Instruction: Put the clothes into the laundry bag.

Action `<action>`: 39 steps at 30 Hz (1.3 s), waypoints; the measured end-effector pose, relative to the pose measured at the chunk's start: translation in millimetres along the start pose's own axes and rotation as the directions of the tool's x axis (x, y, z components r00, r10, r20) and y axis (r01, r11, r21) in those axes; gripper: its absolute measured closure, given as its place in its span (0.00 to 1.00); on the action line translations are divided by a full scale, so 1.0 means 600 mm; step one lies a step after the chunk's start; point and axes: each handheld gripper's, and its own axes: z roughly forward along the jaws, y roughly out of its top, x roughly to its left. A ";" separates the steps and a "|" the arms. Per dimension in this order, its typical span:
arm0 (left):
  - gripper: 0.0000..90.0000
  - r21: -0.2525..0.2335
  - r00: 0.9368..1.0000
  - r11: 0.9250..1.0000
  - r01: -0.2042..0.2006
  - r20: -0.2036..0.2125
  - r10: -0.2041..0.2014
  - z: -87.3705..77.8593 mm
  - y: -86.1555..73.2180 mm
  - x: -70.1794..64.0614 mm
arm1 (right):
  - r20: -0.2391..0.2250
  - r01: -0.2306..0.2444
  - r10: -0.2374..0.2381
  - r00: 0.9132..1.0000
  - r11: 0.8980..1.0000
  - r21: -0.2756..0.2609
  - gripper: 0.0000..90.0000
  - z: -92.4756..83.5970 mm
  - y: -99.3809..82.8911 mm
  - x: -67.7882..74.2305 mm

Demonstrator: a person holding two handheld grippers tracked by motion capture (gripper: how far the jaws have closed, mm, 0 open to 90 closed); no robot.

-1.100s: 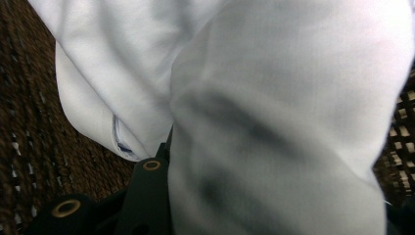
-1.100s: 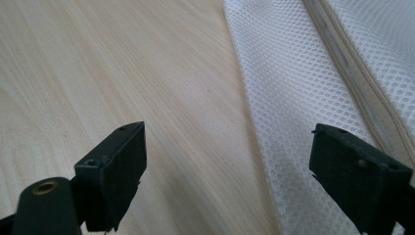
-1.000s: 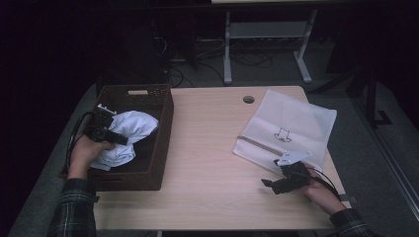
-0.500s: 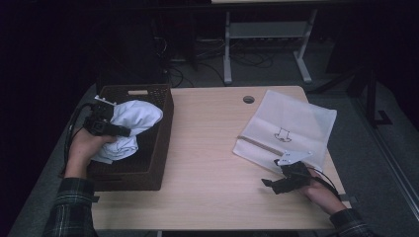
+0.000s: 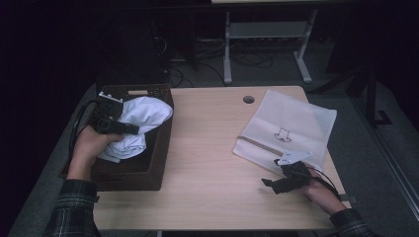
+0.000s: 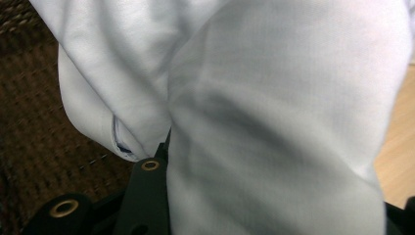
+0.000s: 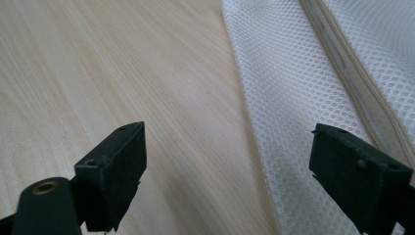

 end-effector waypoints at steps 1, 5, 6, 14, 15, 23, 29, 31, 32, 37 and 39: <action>0.67 -0.002 1.000 1.000 -0.011 0.004 0.011 -0.001 0.003 -0.005 | 0.000 0.001 -0.001 1.000 1.000 0.000 0.14 0.000 0.000 0.000; 0.67 -0.012 0.999 0.999 -0.045 0.024 0.046 -0.005 0.013 -0.029 | -0.001 0.001 -0.001 1.000 1.000 0.000 0.15 0.000 0.000 0.000; 0.67 -0.012 0.998 0.998 -0.054 0.027 0.054 -0.006 0.016 -0.035 | 0.000 0.001 -0.001 1.000 1.000 0.000 0.15 0.000 0.000 0.000; 0.67 -0.034 0.992 0.993 -0.113 0.060 0.115 -0.007 0.034 -0.081 | -0.001 -0.001 0.001 1.000 1.000 -0.003 0.14 -0.001 0.000 0.000; 0.67 -0.035 0.991 0.992 -0.120 0.063 0.122 -0.006 0.036 -0.087 | -0.001 -0.001 0.001 1.000 1.000 -0.003 0.15 -0.001 0.000 0.000; 0.67 -0.041 0.982 0.985 -0.168 0.081 0.171 0.001 0.051 -0.129 | -0.001 -0.001 0.001 1.000 1.000 -0.003 0.14 -0.001 0.000 0.000; 0.66 -0.049 0.973 0.979 -0.199 0.106 0.203 0.012 0.060 -0.163 | -0.001 -0.001 0.001 1.000 1.000 -0.004 0.15 -0.002 0.000 0.000; 0.66 -0.051 0.971 0.977 -0.207 0.113 0.211 0.017 0.061 -0.174 | -0.001 -0.001 0.001 1.000 1.000 -0.004 0.15 -0.002 0.000 0.000; 0.66 -0.051 0.969 0.976 -0.211 0.117 0.216 0.020 0.062 -0.179 | 0.000 -0.001 0.001 1.000 1.000 -0.004 0.14 -0.002 0.000 0.000; 0.66 -0.052 0.962 0.970 -0.236 0.131 0.241 0.036 0.063 -0.206 | -0.001 0.000 0.000 1.000 1.000 -0.005 0.15 -0.003 0.000 0.001; 0.66 -0.055 0.959 0.968 -0.244 0.134 0.249 0.043 0.061 -0.217 | -0.003 0.001 -0.001 1.000 1.000 -0.006 0.15 -0.003 0.000 0.001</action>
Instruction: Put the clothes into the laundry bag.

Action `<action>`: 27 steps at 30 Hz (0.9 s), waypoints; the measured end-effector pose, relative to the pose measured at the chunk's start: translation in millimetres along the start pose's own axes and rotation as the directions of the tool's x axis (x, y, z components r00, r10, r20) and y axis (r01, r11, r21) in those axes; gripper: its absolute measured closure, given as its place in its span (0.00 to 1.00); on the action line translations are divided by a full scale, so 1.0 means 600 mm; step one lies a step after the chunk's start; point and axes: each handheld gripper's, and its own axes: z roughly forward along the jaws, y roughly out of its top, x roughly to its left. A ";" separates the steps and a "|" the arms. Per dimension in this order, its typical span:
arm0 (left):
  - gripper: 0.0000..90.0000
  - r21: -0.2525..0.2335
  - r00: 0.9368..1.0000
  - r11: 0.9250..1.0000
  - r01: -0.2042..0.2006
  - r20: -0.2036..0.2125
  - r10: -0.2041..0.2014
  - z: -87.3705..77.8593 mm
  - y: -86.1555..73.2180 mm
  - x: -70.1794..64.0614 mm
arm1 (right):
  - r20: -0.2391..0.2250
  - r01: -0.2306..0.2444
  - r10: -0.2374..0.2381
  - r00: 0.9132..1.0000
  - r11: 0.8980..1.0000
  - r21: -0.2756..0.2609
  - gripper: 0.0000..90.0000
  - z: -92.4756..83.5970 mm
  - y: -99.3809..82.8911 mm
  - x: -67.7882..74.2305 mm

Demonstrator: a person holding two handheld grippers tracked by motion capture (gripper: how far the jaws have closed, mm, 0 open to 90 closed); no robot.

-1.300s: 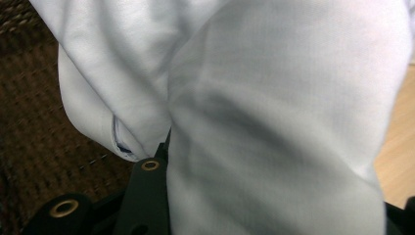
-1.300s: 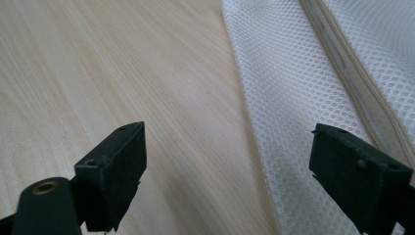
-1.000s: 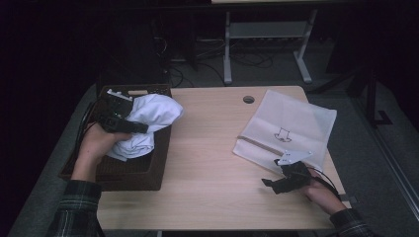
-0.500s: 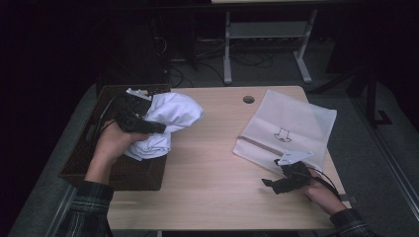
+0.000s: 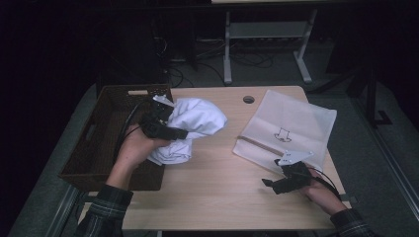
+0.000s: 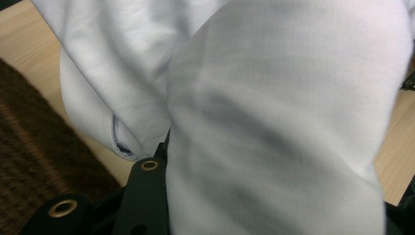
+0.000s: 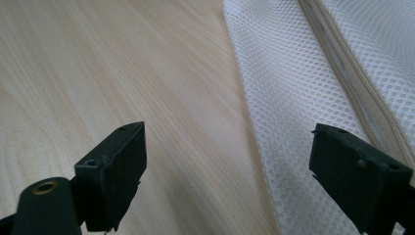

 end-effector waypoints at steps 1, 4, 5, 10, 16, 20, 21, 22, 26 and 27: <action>0.66 -0.001 1.000 1.000 -0.008 0.006 0.008 0.009 0.000 -0.009 | 0.000 0.003 -0.003 1.000 1.000 0.001 0.14 0.000 0.000 0.000; 0.66 0.004 1.000 1.000 -0.016 0.014 0.016 0.017 0.000 -0.017 | 0.000 0.004 -0.004 1.000 1.000 0.003 0.15 0.000 0.000 0.000; 0.66 0.000 1.000 1.000 -0.016 0.017 0.016 0.021 -0.001 -0.021 | 0.000 0.006 -0.006 1.000 1.000 0.003 0.15 0.000 0.000 0.000; 0.66 -0.009 0.999 0.999 -0.033 0.029 0.033 0.041 -0.007 -0.040 | -0.001 0.008 -0.008 1.000 1.000 0.003 0.15 0.000 0.000 0.000; 0.66 -0.004 0.998 0.999 -0.042 0.047 0.042 0.066 -0.018 -0.056 | -0.003 0.011 -0.011 1.000 1.000 0.004 0.15 0.000 0.000 0.001; 0.66 0.007 0.998 0.999 -0.051 0.049 0.050 0.084 -0.027 -0.066 | -0.002 0.010 -0.010 1.000 1.000 0.002 0.15 -0.001 0.000 0.001; 0.66 0.007 0.998 0.999 -0.052 0.047 0.052 0.089 -0.030 -0.069 | -0.002 0.013 -0.013 1.000 1.000 0.003 0.15 -0.001 0.000 0.000; 0.66 0.011 0.997 0.998 -0.057 0.048 0.057 0.094 -0.033 -0.071 | -0.002 0.013 -0.013 1.000 1.000 0.003 0.15 -0.001 0.000 0.000; 0.66 0.023 0.997 0.998 -0.059 0.054 0.058 0.118 -0.047 -0.082 | -0.002 0.014 -0.014 1.000 1.000 0.004 0.15 -0.001 0.000 0.000; 0.66 0.031 0.996 0.998 -0.060 0.060 0.058 0.124 -0.051 -0.085 | -0.003 0.013 -0.013 1.000 1.000 0.004 0.15 -0.001 0.000 0.001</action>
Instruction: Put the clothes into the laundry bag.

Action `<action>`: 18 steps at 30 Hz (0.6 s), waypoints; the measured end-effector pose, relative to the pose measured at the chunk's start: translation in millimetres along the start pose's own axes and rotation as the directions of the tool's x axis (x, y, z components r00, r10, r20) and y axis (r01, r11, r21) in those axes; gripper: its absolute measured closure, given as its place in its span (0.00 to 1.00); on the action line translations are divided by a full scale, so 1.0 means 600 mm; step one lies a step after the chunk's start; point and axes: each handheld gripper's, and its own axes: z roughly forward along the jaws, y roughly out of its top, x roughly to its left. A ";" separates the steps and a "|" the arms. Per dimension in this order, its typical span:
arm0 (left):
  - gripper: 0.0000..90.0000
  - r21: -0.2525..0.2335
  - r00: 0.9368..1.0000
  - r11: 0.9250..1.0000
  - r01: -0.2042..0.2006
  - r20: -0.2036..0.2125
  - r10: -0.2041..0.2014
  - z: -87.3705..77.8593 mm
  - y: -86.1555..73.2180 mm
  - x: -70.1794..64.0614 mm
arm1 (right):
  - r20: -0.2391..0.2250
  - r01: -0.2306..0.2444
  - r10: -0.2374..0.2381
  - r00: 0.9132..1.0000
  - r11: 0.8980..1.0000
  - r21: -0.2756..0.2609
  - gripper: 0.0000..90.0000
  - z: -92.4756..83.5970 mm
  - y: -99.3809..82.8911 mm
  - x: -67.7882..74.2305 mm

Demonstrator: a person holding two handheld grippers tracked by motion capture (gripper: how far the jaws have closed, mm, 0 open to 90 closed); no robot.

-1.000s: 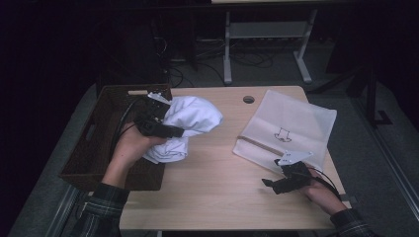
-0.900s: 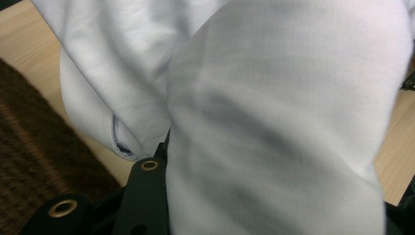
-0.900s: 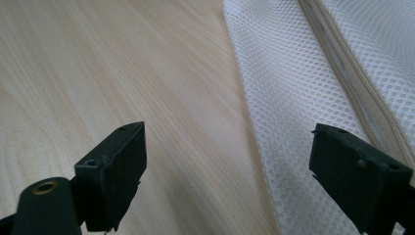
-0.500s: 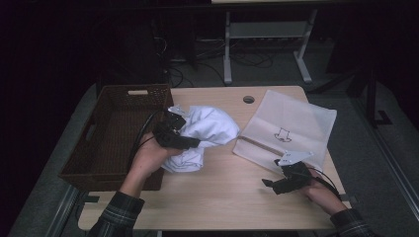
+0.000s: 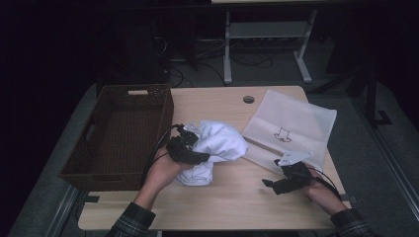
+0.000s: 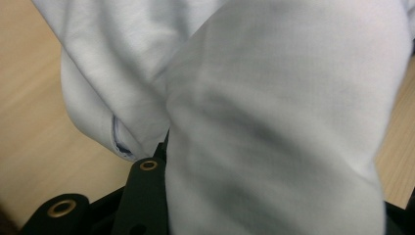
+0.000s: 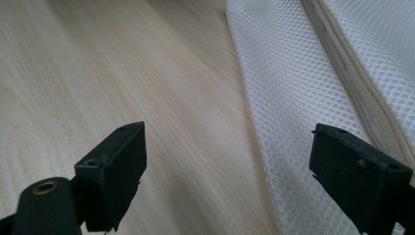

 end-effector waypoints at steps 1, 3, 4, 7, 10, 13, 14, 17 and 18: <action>0.66 0.006 1.000 1.000 -0.003 0.004 0.003 0.006 -0.003 -0.002 | 0.001 0.005 -0.005 1.000 1.000 0.000 0.15 0.000 0.000 0.000; 0.66 0.019 1.000 1.000 -0.003 0.003 0.003 0.017 -0.009 -0.006 | 0.001 0.005 -0.005 1.000 1.000 0.001 0.15 0.000 0.000 0.000; 0.66 0.025 1.000 1.000 -0.005 0.004 0.005 0.022 -0.012 -0.007 | 0.001 0.003 -0.003 1.000 1.000 0.002 0.15 0.000 0.000 0.000; 0.65 0.033 1.000 0.999 -0.006 0.006 0.006 0.036 -0.021 -0.009 | 0.001 0.004 -0.004 1.000 1.000 0.002 0.15 0.000 0.000 -0.001; 0.65 0.043 1.000 0.999 -0.008 0.003 0.008 0.050 -0.030 -0.010 | 0.001 0.003 -0.003 1.000 1.000 0.002 0.15 0.000 0.000 0.000; 0.65 0.062 1.000 0.998 -0.007 -0.002 0.007 0.068 -0.041 -0.013 | 0.002 0.007 -0.007 1.000 1.000 0.001 0.15 0.000 0.000 -0.001; 0.65 0.062 1.000 0.998 -0.007 -0.002 0.007 0.068 -0.041 -0.013 | 0.002 0.007 -0.007 1.000 1.000 0.001 0.15 0.000 0.000 -0.001; 0.65 0.072 1.000 0.997 -0.011 0.003 0.011 0.080 -0.050 -0.016 | 0.003 0.009 -0.009 1.000 1.000 0.001 0.15 0.000 -0.001 -0.001; 0.64 0.074 1.000 0.997 -0.020 0.002 0.020 0.084 -0.053 -0.018 | 0.003 0.007 -0.007 1.000 1.000 0.002 0.15 -0.001 -0.001 -0.001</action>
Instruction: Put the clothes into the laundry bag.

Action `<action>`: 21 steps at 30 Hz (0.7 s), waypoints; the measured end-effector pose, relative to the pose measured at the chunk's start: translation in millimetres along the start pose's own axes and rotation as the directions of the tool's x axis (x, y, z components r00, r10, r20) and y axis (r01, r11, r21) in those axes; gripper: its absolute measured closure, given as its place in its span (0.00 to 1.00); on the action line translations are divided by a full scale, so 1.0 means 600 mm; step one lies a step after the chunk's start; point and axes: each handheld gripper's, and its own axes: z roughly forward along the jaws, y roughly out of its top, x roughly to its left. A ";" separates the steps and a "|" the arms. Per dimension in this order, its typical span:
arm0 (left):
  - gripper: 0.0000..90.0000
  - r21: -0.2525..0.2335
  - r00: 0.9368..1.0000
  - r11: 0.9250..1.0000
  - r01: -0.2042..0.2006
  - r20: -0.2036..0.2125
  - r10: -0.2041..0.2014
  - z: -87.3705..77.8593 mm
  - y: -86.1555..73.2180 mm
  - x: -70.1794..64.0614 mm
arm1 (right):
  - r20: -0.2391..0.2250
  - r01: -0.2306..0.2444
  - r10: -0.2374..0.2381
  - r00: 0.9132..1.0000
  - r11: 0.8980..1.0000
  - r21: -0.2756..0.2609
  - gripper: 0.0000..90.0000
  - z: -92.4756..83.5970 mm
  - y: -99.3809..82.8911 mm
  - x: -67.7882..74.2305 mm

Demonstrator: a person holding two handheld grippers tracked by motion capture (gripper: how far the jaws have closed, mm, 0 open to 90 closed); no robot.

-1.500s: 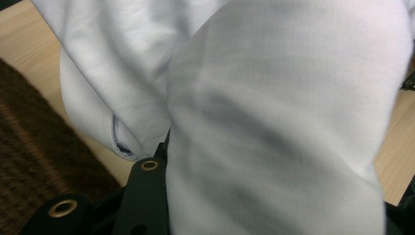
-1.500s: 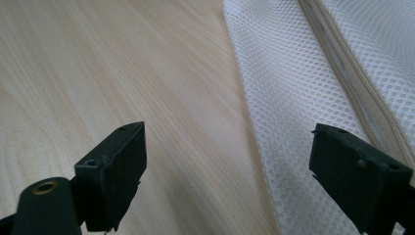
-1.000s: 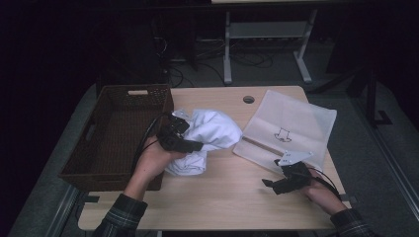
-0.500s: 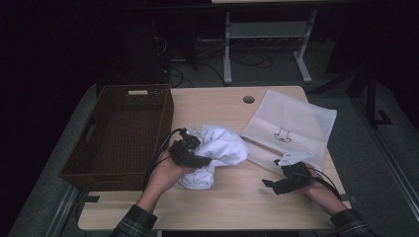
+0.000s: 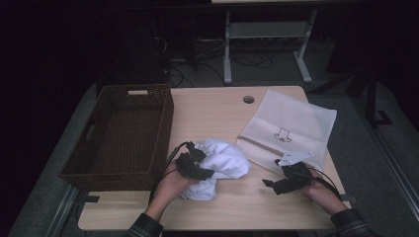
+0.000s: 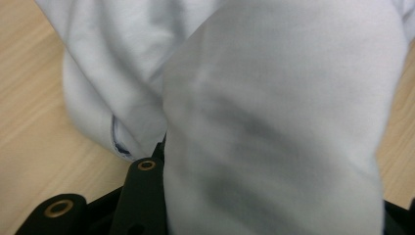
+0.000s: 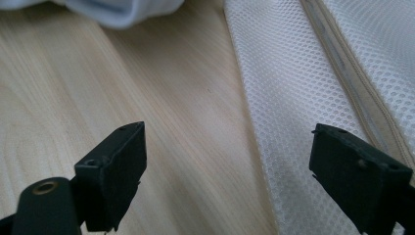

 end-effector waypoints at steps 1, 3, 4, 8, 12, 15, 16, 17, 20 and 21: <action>0.64 -0.001 1.000 1.000 -0.002 -0.002 0.002 0.003 -0.002 -0.002 | 0.000 0.000 0.000 1.000 1.000 0.000 0.14 0.000 0.000 0.000; 0.64 0.001 1.000 1.000 -0.011 -0.009 0.011 0.007 -0.004 -0.006 | 0.001 -0.001 0.001 1.000 1.000 -0.001 0.14 0.000 0.000 0.000; 0.64 0.002 1.000 1.000 -0.017 -0.009 0.017 0.008 -0.004 -0.007 | 0.002 -0.003 0.003 1.000 1.000 -0.002 0.14 0.000 0.000 0.000; 0.62 -0.010 1.000 1.000 -0.026 -0.010 0.026 0.015 -0.013 -0.010 | 0.013 -0.009 0.009 1.000 1.000 -0.009 0.14 -0.003 -0.001 -0.002; 0.59 -0.028 0.999 0.999 -0.032 -0.010 0.032 0.020 -0.021 -0.013 | 0.021 -0.016 0.016 1.000 1.000 0.003 0.14 -0.006 -0.002 -0.007; 0.55 -0.044 1.000 0.999 -0.020 0.008 0.020 0.021 -0.027 -0.009 | 0.045 -0.011 0.010 0.999 0.999 0.034 0.14 -0.010 0.000 -0.008; 0.54 -0.047 1.000 0.999 -0.020 0.011 0.020 0.022 -0.028 -0.008 | 0.057 -0.004 0.002 0.998 0.999 0.039 0.15 -0.011 0.001 -0.008; 0.52 -0.047 1.000 0.999 -0.020 0.011 0.020 0.022 -0.028 -0.008 | 0.057 -0.004 0.002 0.998 0.999 0.039 0.15 -0.011 0.001 -0.008; 0.50 -0.044 1.000 0.999 -0.022 0.011 0.022 0.025 -0.029 -0.007 | 0.058 -0.008 0.006 0.998 0.999 0.036 0.15 -0.015 0.002 -0.012; 0.49 -0.038 1.000 0.999 -0.028 0.008 0.028 0.025 -0.028 -0.007 | 0.055 -0.022 0.020 0.998 0.999 0.040 0.15 -0.017 0.003 -0.012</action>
